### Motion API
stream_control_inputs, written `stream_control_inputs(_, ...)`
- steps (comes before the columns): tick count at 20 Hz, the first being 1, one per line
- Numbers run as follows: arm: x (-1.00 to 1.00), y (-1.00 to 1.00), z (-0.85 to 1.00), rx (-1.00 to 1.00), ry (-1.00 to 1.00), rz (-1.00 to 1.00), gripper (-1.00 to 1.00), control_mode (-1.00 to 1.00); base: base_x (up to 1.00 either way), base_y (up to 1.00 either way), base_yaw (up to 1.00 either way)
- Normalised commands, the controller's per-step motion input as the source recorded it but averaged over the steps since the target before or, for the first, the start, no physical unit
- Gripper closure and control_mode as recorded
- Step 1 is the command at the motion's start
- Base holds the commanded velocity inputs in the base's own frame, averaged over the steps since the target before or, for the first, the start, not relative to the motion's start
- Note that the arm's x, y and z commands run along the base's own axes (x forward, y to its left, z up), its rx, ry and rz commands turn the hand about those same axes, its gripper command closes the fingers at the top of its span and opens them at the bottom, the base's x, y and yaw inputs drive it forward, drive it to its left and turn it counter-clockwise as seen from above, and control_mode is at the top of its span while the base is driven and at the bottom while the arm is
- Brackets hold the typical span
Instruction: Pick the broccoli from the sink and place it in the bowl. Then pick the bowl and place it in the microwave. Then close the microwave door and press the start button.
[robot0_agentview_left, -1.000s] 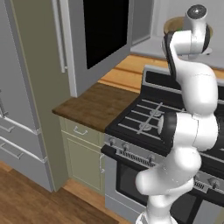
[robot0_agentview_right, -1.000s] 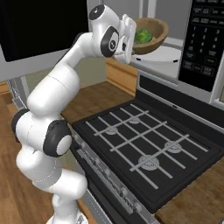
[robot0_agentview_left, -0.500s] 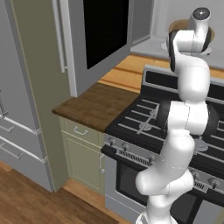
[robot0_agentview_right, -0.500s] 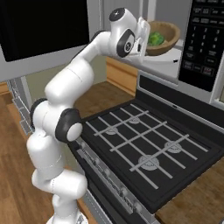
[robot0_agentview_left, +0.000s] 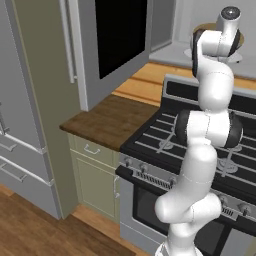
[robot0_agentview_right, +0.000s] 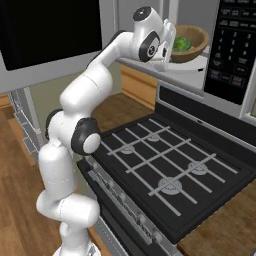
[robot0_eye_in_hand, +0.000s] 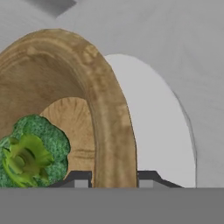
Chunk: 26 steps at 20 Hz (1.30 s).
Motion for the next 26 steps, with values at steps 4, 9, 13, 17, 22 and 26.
stream_control_inputs(4,0.13,0.08,-0.37,0.00,0.02,0.00,-1.00,-1.00,0.00,0.00,0.00)
stream_control_inputs(9,-0.15,0.23,-0.20,0.00,-0.14,0.00,-1.00,-1.00,0.00,0.00,0.00)
stream_control_inputs(13,-0.09,0.39,-0.20,-0.01,-0.23,0.00,-1.00,-1.00,0.00,0.00,0.00)
stream_control_inputs(17,-0.06,0.46,-0.10,-0.01,-0.33,0.04,-1.00,-1.00,0.00,0.00,0.00)
stream_control_inputs(22,-0.24,0.64,-0.14,-0.02,-0.46,0.07,-1.00,-1.00,0.00,0.00,0.00)
stream_control_inputs(26,-0.77,0.30,0.13,-0.02,-0.15,0.08,-1.00,-1.00,0.00,0.00,0.00)
